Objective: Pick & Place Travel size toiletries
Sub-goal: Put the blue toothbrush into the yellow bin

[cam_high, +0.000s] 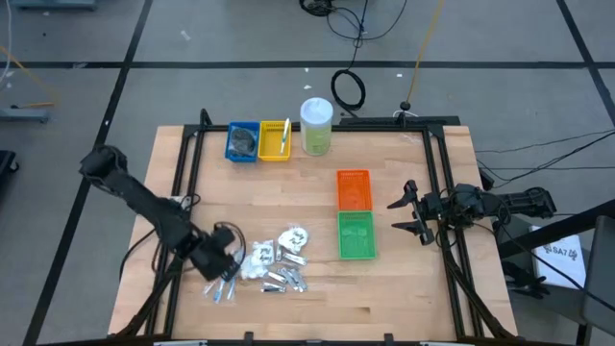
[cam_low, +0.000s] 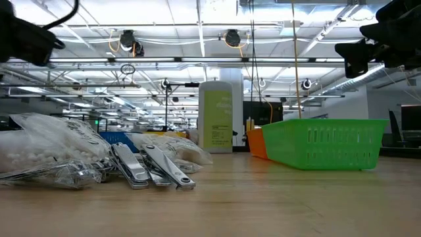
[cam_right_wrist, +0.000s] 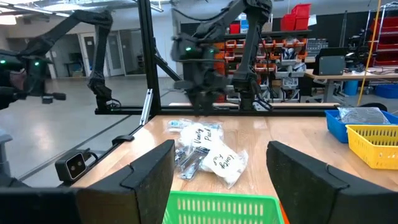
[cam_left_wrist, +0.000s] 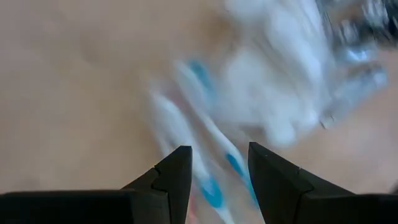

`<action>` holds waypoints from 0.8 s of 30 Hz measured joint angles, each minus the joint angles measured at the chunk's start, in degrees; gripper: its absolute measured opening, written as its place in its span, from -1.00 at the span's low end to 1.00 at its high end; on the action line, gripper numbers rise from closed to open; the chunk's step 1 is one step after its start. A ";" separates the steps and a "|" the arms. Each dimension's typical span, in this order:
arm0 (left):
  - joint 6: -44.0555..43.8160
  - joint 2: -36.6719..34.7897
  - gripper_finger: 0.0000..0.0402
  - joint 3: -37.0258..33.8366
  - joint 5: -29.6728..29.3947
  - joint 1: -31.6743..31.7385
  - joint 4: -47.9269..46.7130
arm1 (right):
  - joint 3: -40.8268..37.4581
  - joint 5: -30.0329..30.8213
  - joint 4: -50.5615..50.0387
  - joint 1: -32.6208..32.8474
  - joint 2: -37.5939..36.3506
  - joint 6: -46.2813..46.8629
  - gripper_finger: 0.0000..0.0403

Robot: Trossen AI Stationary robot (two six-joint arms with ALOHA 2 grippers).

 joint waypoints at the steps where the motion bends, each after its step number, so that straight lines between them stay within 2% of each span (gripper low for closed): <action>1: -1.16 1.41 -0.24 0.11 0.33 -1.06 1.75 | 0.00 0.00 0.00 0.00 0.00 -0.01 0.20; 7: -10.97 7.82 -0.24 1.18 2.76 -6.51 1.95 | 0.00 0.00 0.00 0.02 0.00 -0.01 0.20; 13: -22.87 9.20 -0.24 1.18 5.86 -10.62 -2.36 | 0.00 0.00 0.00 0.00 0.00 -0.01 0.20; 17: -28.00 9.19 -0.24 1.18 3.75 -12.40 -2.90 | 0.00 0.00 0.00 0.01 0.00 -0.01 0.20; 21: -29.32 9.90 -0.24 1.18 -0.19 -12.37 -2.28 | 0.00 0.00 0.00 0.00 0.00 0.00 0.20; 24: -28.28 10.51 -0.24 1.18 -0.97 -11.31 -1.47 | 0.00 0.00 0.00 0.01 0.00 0.00 0.20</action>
